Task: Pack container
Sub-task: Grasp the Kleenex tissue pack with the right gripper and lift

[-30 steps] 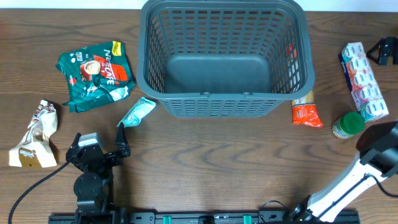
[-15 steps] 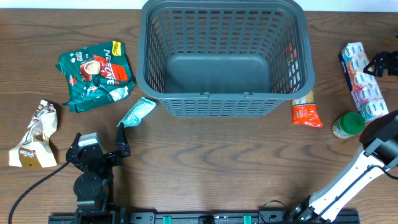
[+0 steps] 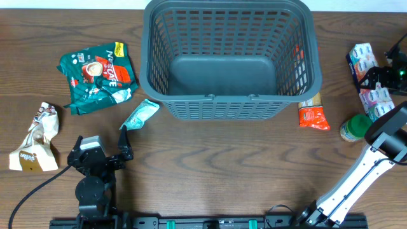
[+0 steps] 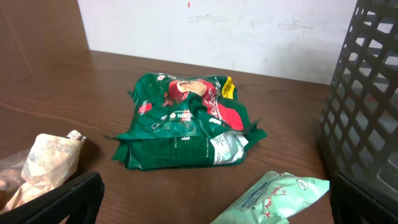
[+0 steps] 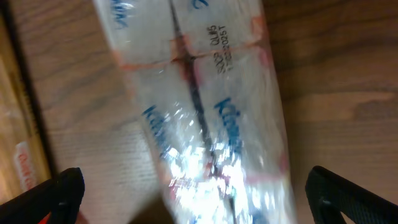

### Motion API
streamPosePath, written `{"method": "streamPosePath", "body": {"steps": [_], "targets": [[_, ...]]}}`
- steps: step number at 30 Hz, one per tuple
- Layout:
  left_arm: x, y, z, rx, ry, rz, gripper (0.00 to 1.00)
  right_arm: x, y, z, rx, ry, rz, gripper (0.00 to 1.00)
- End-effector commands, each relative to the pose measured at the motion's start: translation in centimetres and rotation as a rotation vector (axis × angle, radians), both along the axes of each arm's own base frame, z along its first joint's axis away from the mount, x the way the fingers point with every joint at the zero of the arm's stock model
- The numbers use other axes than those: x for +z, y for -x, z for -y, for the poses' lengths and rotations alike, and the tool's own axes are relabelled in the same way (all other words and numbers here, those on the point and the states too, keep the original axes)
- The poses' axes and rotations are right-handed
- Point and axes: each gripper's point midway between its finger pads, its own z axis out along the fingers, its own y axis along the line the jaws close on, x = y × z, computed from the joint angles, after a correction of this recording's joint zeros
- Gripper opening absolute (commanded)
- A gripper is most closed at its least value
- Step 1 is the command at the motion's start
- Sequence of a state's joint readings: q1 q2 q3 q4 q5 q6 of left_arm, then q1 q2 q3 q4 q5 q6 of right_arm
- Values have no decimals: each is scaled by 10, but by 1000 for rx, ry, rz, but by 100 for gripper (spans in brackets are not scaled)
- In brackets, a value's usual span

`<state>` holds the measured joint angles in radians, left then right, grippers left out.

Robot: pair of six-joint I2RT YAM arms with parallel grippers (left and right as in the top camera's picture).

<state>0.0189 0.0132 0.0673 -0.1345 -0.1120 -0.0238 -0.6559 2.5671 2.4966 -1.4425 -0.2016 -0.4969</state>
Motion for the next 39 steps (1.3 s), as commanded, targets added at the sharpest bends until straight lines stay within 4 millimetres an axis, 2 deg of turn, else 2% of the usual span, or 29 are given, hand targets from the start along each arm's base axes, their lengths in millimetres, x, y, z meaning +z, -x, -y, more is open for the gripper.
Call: {"method": "streamPosePath", "body": {"steps": [1, 15, 20, 28, 39], "targets": [[-16, 1, -3, 18, -1, -47, 99, 1, -5, 0, 17, 6, 19, 99], [-16, 1, -3, 18, -2, -47, 99, -6, -7, 5, 19, 25, 18, 99], [-16, 1, -3, 18, -1, -47, 99, -21, -1, 9, 16, 45, -22, 99], [-16, 1, -3, 18, -1, -47, 99, -49, 5, 1, 49, 50, -75, 99], [-16, 1, -3, 18, -1, -47, 99, -51, 1, -5, 22, 15, -58, 99]]}}
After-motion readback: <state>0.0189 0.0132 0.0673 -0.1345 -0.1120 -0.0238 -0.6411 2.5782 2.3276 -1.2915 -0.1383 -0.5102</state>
